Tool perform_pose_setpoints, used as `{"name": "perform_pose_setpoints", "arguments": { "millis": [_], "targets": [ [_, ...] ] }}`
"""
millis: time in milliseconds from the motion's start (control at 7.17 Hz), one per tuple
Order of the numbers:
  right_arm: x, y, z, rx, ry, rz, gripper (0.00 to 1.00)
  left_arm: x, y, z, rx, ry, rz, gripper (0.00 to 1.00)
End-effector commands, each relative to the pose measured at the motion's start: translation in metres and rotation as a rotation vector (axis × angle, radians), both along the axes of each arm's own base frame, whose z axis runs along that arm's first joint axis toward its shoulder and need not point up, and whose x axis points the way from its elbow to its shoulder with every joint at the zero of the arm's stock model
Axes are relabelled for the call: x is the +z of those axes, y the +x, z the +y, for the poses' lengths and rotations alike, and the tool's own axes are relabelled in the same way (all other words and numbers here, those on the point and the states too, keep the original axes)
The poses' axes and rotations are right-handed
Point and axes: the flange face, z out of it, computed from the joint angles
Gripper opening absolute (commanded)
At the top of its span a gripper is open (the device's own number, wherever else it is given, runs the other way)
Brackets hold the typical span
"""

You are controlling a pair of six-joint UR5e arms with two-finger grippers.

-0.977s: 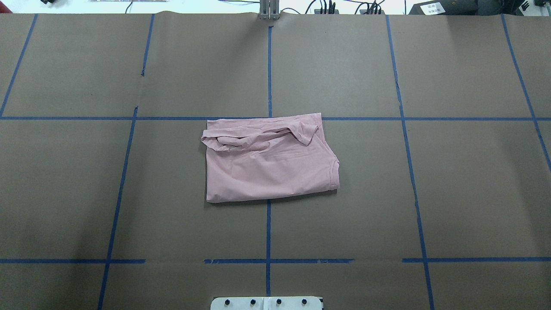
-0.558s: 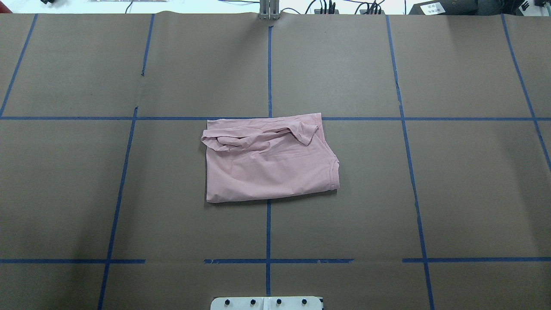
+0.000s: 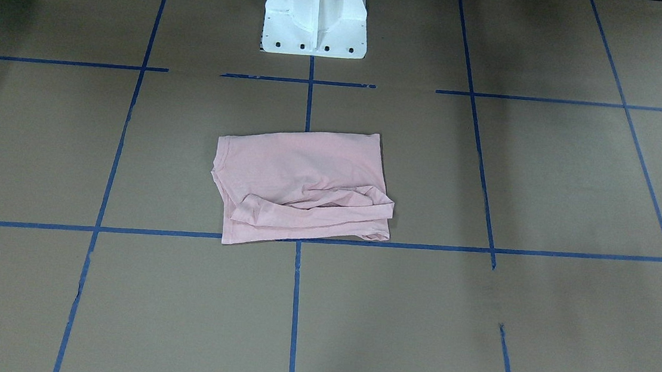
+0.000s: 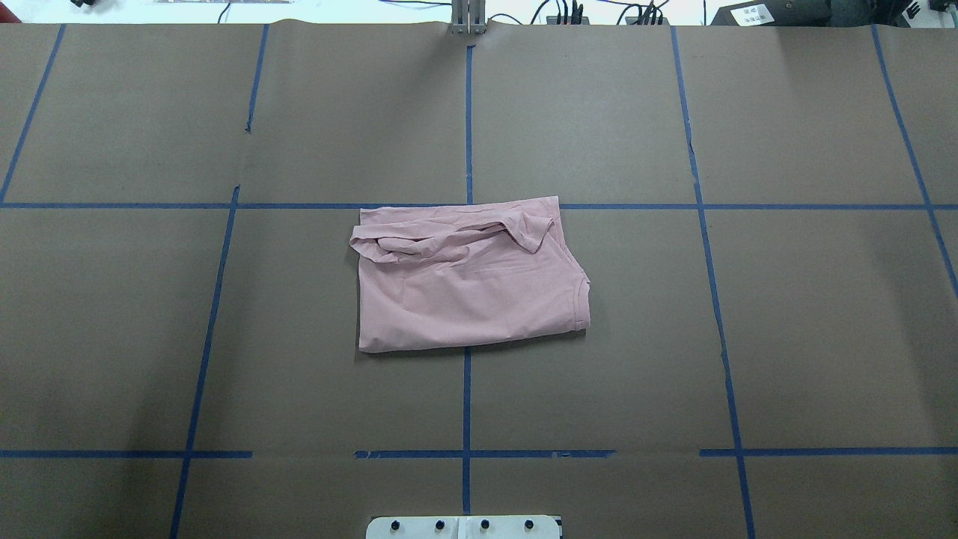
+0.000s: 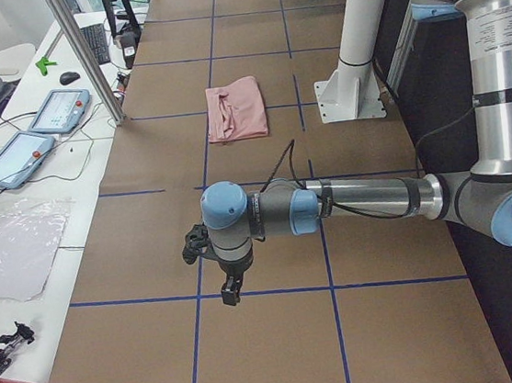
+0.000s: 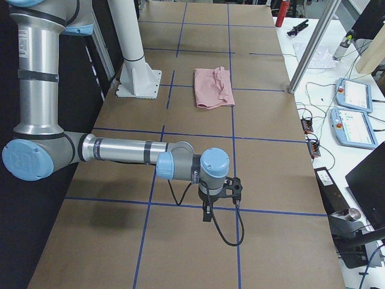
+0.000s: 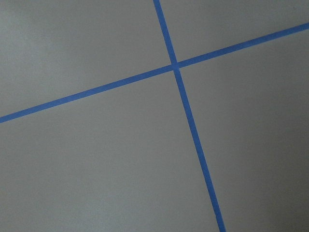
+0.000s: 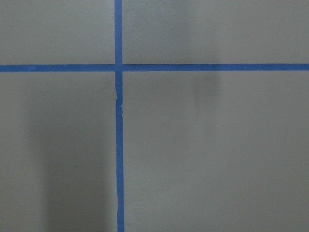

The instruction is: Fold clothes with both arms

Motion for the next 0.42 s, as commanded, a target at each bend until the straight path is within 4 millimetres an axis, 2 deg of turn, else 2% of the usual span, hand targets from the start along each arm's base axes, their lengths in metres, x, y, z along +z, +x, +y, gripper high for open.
{"name": "perform_pose_setpoints", "arguments": {
  "millis": [0,279],
  "targets": [
    [0.0002,0.0,0.0001,0.0,0.0,0.0,1.0,0.0013,0.0001,0.0014,0.0,-0.003,0.001,1.0],
    [0.0009,0.0,0.0009,0.0,-0.002,0.0,1.0,0.0015,0.0001,0.0002,0.0,-0.004,0.001,1.0]
  ]
}}
